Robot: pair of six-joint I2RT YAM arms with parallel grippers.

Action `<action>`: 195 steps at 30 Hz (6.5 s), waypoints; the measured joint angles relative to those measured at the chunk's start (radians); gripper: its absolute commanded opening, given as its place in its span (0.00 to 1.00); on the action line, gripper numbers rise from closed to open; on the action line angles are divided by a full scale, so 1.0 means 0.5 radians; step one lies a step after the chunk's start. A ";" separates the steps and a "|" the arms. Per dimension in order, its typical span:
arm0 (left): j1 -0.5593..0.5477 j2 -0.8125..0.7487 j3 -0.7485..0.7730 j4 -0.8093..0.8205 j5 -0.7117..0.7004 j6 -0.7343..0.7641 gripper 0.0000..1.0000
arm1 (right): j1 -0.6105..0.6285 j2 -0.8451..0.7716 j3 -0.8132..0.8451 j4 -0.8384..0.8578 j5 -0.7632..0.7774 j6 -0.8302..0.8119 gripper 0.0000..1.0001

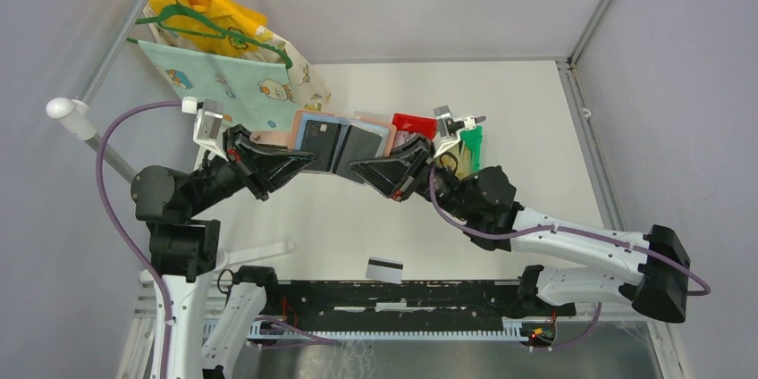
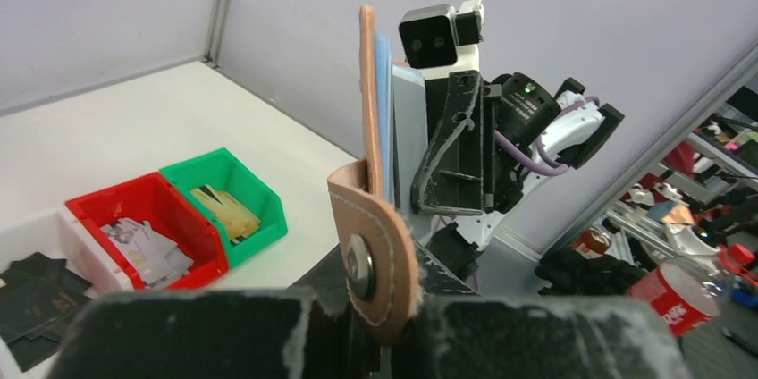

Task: Take the credit cards out of the card holder
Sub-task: Remove the credit card from the card holder.

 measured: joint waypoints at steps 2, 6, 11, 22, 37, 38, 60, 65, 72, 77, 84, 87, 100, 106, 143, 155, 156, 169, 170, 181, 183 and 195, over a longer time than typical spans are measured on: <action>-0.002 0.008 0.010 0.002 0.021 0.002 0.02 | -0.001 0.000 -0.016 0.024 0.001 0.002 0.32; -0.002 0.043 0.047 -0.053 0.081 0.043 0.02 | -0.001 -0.035 -0.083 0.055 -0.001 -0.002 0.66; -0.002 0.114 0.121 -0.192 0.164 0.166 0.02 | -0.069 -0.108 -0.105 0.022 -0.053 -0.014 0.84; -0.002 0.252 0.353 -0.731 0.401 0.664 0.04 | -0.487 -0.159 0.101 -0.440 -0.451 -0.304 0.96; -0.002 0.380 0.439 -1.571 0.629 1.498 0.03 | -0.578 0.224 0.864 -0.985 -1.485 -0.864 0.89; -0.002 0.382 0.439 -1.592 0.629 1.515 0.03 | -0.578 0.259 0.868 -0.999 -1.517 -0.862 0.87; -0.002 0.369 0.439 -1.646 0.697 1.598 0.55 | -0.419 0.517 0.979 -1.035 -1.674 -0.748 0.00; -0.002 0.377 0.439 -1.646 0.734 1.598 0.52 | -0.407 0.533 0.979 -1.017 -1.675 -0.710 0.00; -0.002 0.401 0.439 -1.647 0.735 1.599 0.20 | -0.340 0.573 1.003 -1.024 -1.681 -0.701 0.00; -0.002 0.412 0.440 -1.653 0.764 1.611 0.02 | -0.340 0.577 1.003 -1.043 -1.651 -0.705 0.02; -0.002 0.430 0.441 -1.659 0.736 1.602 0.02 | -0.368 0.566 1.002 -0.973 -1.611 -0.601 0.70; -0.002 0.448 0.441 -1.624 0.642 1.527 0.02 | -0.456 0.490 0.942 -0.858 -1.526 -0.491 0.72; -0.002 0.549 0.433 -1.431 0.201 1.109 0.02 | -0.574 0.160 0.298 -0.055 -1.260 0.198 0.58; 0.000 0.545 0.433 -1.376 0.190 0.996 0.02 | -0.513 0.349 0.206 0.072 -1.254 0.367 0.54; 0.001 0.408 0.378 -1.048 0.247 0.625 0.02 | -0.419 0.617 0.263 0.327 -1.195 0.568 0.42; 0.001 0.387 0.349 -1.040 0.268 0.599 0.20 | -0.419 0.673 0.272 0.423 -1.157 0.681 0.00; 0.001 0.388 0.349 -1.038 0.272 0.594 0.20 | -0.419 0.674 0.272 0.429 -1.157 0.684 0.00; -0.001 0.455 0.345 -0.818 0.465 0.329 0.08 | -0.418 0.637 0.119 0.732 -1.131 0.732 0.02; -0.004 0.455 0.345 -0.815 0.468 0.319 0.06 | -0.415 0.633 0.111 0.745 -1.126 0.732 0.02; -0.009 0.428 0.344 -0.751 0.465 0.250 0.02 | -0.407 0.583 0.035 0.810 -1.103 0.731 0.17; -0.009 0.424 0.344 -0.740 0.458 0.250 0.02 | -0.407 0.562 0.014 0.826 -1.096 0.732 0.20; -0.008 0.416 0.344 -0.720 0.444 0.249 0.02 | -0.379 0.612 0.094 0.851 -1.057 0.752 0.05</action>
